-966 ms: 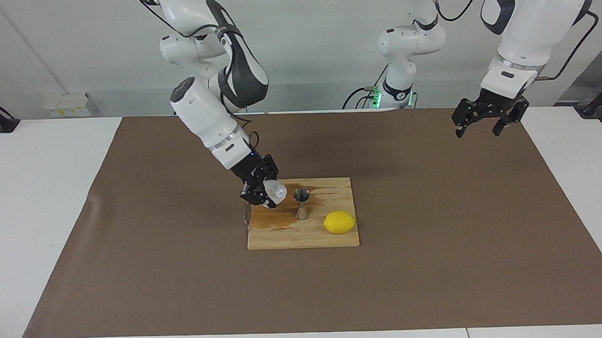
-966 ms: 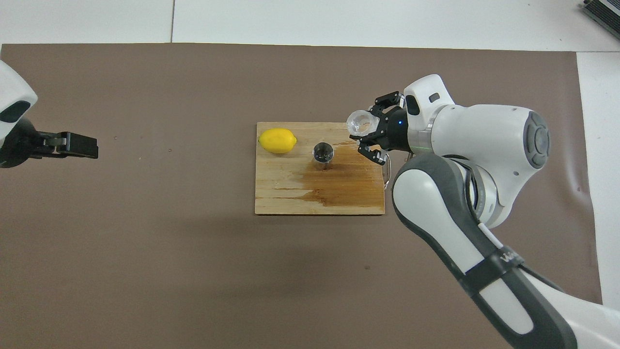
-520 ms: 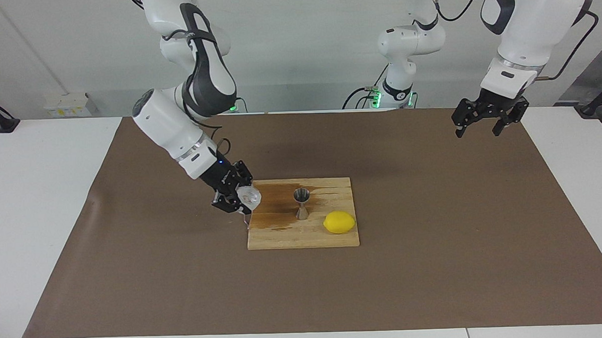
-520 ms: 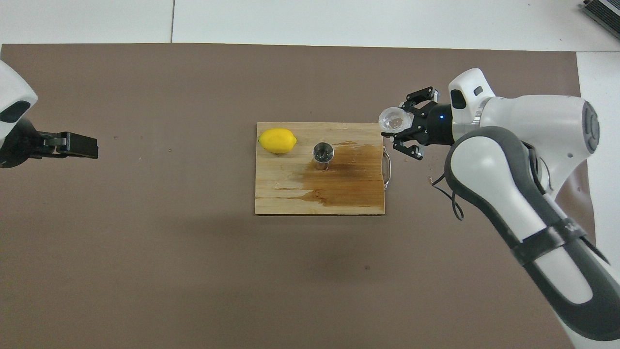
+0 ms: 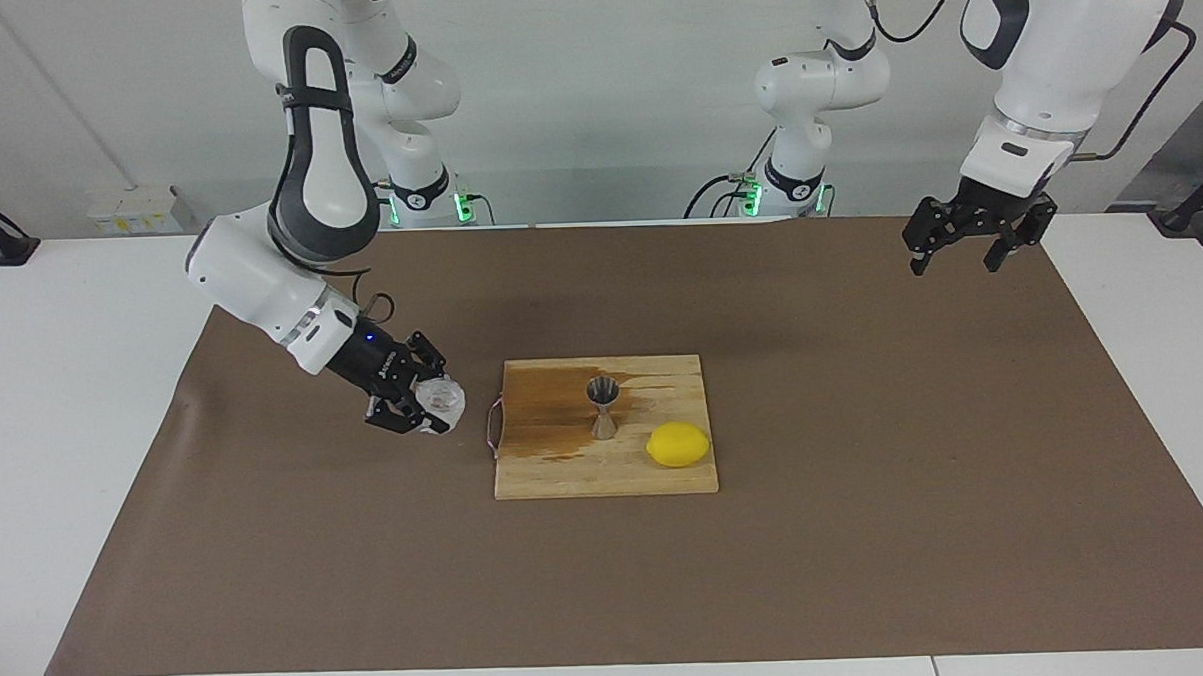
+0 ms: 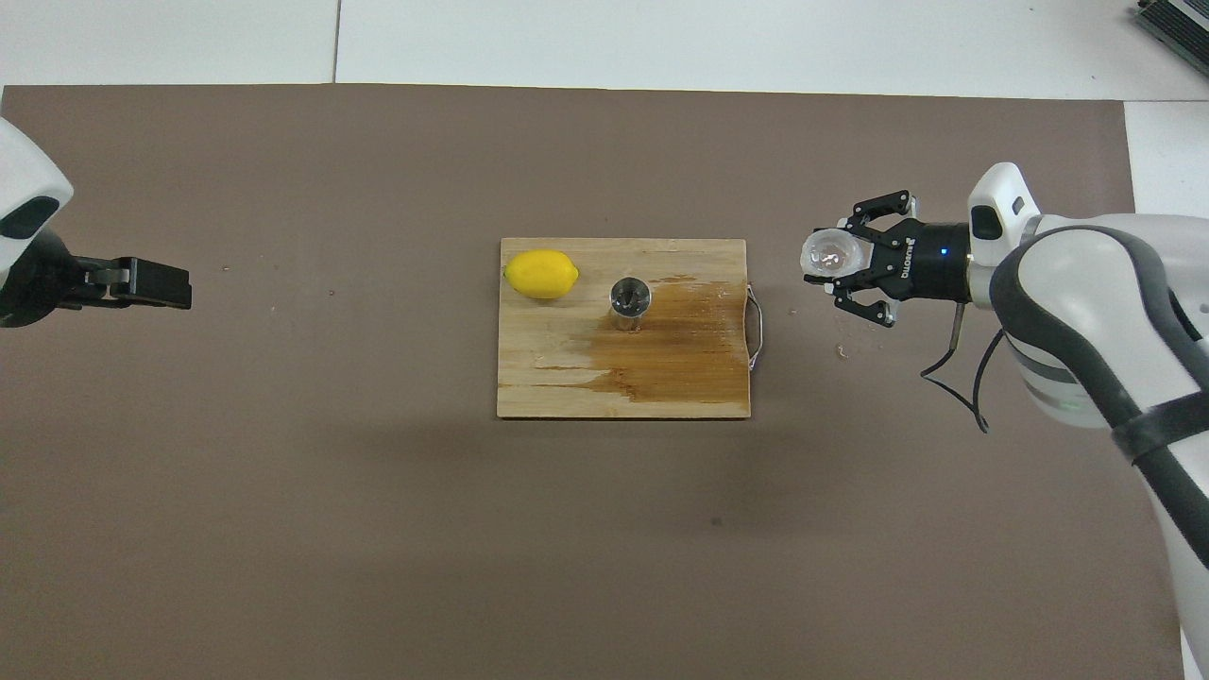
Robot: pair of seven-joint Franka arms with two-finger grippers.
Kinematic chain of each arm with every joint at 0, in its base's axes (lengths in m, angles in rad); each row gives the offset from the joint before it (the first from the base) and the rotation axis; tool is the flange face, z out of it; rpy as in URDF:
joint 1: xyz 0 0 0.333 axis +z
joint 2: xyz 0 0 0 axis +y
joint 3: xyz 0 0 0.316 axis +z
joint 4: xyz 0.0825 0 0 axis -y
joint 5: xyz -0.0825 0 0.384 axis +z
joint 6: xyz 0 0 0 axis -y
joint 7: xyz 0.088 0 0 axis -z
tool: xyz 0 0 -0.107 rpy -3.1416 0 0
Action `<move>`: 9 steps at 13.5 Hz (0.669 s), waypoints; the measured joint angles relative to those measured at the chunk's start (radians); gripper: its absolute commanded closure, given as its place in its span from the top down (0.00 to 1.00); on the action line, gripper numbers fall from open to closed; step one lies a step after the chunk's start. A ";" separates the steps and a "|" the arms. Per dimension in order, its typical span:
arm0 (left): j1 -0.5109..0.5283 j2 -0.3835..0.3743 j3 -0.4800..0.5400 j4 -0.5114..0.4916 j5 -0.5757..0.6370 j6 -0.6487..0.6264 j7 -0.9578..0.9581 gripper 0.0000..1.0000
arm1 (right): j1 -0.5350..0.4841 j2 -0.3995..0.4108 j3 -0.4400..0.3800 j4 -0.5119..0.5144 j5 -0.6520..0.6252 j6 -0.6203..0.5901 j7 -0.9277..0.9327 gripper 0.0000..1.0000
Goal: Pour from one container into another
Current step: 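Carry the white cup with the right gripper back to its spot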
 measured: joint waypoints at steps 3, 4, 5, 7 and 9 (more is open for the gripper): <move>0.000 0.000 0.000 0.000 0.000 0.000 0.000 1.00 | -0.048 0.021 0.000 -0.035 0.013 -0.022 -0.099 0.08; 0.000 0.000 0.000 0.000 0.000 0.000 0.000 1.00 | -0.068 0.036 0.000 -0.044 0.018 -0.043 -0.137 0.09; 0.000 0.000 0.000 0.000 0.000 0.000 0.000 1.00 | -0.089 0.059 0.000 -0.050 0.035 -0.058 -0.191 0.09; 0.000 0.000 0.000 0.000 0.000 0.000 0.000 1.00 | -0.125 0.113 0.000 -0.055 0.077 -0.070 -0.318 0.09; 0.000 0.000 0.000 0.000 0.000 0.000 0.000 1.00 | -0.145 0.151 0.000 -0.055 0.088 -0.072 -0.385 0.09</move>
